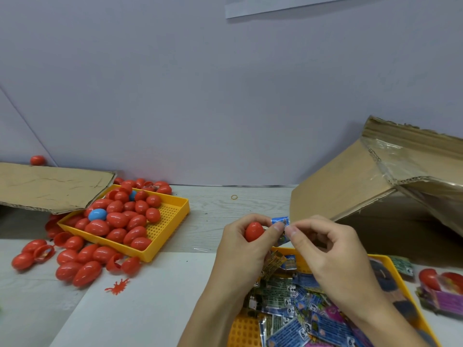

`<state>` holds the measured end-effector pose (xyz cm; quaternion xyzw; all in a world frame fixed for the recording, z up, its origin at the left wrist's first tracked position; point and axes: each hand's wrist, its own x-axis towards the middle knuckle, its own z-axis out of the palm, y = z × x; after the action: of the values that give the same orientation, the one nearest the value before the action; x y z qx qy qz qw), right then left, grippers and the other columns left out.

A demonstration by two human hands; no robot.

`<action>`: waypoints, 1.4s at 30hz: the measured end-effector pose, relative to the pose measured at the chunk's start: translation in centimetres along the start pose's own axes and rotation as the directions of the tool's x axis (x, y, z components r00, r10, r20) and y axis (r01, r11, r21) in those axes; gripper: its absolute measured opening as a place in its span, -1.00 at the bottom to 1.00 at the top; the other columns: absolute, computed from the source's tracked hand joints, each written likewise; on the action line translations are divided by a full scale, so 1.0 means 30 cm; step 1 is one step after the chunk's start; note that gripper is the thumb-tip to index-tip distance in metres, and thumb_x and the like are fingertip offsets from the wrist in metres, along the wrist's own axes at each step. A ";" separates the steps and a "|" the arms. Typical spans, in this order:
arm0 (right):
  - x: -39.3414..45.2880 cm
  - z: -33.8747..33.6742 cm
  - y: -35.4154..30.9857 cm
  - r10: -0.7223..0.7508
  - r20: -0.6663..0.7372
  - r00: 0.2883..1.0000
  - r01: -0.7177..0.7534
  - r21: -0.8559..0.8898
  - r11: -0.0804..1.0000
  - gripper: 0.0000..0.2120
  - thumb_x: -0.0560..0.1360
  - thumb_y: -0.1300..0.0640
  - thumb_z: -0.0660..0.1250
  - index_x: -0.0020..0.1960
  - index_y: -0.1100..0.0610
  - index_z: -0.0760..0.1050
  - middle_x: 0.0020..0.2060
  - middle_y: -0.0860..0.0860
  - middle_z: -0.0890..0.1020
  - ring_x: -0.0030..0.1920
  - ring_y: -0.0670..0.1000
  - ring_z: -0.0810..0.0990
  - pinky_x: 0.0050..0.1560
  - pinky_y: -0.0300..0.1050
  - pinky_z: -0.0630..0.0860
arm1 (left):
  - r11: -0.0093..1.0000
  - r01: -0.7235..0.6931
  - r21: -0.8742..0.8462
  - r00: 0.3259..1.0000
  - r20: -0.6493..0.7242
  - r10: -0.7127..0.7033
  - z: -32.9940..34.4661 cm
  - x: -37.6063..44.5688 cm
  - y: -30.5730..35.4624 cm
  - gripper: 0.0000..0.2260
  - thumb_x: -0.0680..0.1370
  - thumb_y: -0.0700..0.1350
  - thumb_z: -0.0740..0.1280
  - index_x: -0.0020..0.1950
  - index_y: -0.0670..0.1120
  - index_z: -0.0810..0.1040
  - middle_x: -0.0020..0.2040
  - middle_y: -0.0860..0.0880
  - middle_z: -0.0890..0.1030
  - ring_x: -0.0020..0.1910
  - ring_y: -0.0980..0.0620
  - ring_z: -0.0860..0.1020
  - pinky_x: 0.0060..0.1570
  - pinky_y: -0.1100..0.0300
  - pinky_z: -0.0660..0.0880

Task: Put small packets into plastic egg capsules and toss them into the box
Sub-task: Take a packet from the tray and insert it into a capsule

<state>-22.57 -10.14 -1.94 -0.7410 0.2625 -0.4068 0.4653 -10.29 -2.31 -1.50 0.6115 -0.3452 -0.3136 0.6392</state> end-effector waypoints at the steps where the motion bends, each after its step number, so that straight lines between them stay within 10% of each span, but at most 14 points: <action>1: 0.002 -0.001 0.003 0.015 -0.004 1.000 -0.015 0.023 1.000 -0.89 0.45 -0.02 0.37 -0.16 -0.06 0.66 -0.24 -0.06 0.66 -0.15 -0.06 0.62 -0.15 -0.16 0.55 | 1.000 -0.001 -0.003 1.000 0.001 0.001 0.000 0.000 0.000 -0.89 0.47 0.00 0.47 -0.21 0.02 0.63 -0.43 0.06 0.50 -0.45 0.10 0.43 -0.45 0.30 0.38; 17: 0.006 -0.009 -0.008 0.158 -0.027 0.987 -0.146 0.249 0.957 -0.77 0.31 -0.09 0.38 -0.11 -0.03 0.68 -0.41 -0.15 0.64 -0.36 -0.24 0.58 -0.39 -0.41 0.44 | 0.999 -0.033 0.014 0.999 -0.040 0.033 0.002 -0.001 0.000 -0.96 0.49 -0.05 0.47 -0.14 0.01 0.67 -0.33 0.03 0.61 -0.45 0.11 0.52 -0.40 0.34 0.45; 28: 0.008 -0.010 -0.003 0.181 0.003 0.984 -0.177 0.209 0.962 -0.85 0.30 0.00 0.45 -0.15 -0.02 0.68 -0.23 -0.09 0.72 -0.16 -0.16 0.68 -0.19 -0.40 0.54 | 1.000 -0.012 -0.024 0.998 -0.060 0.011 0.001 0.002 0.000 -0.93 0.51 -0.04 0.45 -0.18 0.06 0.68 -0.43 0.05 0.58 -0.48 0.12 0.50 -0.46 0.39 0.39; 36: 0.019 -0.016 0.029 0.282 -0.078 0.956 -0.248 0.293 0.923 -0.92 0.43 0.12 0.44 -0.09 0.09 0.66 -0.43 -0.09 0.63 -0.41 -0.21 0.55 -0.47 -0.41 0.39 | 0.999 0.039 -0.006 0.997 -0.071 -0.040 -0.006 0.014 -0.012 -0.78 0.45 0.13 0.46 -0.24 0.01 0.60 -0.46 0.03 0.41 -0.51 0.11 0.38 -0.47 0.35 0.37; 42: 0.023 -0.017 0.032 0.307 -0.102 0.946 -0.257 0.337 0.906 -0.92 0.43 0.14 0.44 -0.08 0.10 0.66 -0.45 -0.08 0.62 -0.48 -0.23 0.52 -0.52 -0.44 0.35 | 0.919 0.184 -0.349 0.976 -0.048 -0.214 0.021 0.031 -0.006 -0.93 0.50 -0.17 0.26 -0.08 -0.16 0.46 -0.38 -0.06 0.54 -0.50 0.05 0.42 -0.51 0.20 0.37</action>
<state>-22.65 -11.31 -2.45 -0.5767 0.3323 -0.4276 0.6116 -10.29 -3.45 -1.63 0.5359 -0.1939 -0.4057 0.7146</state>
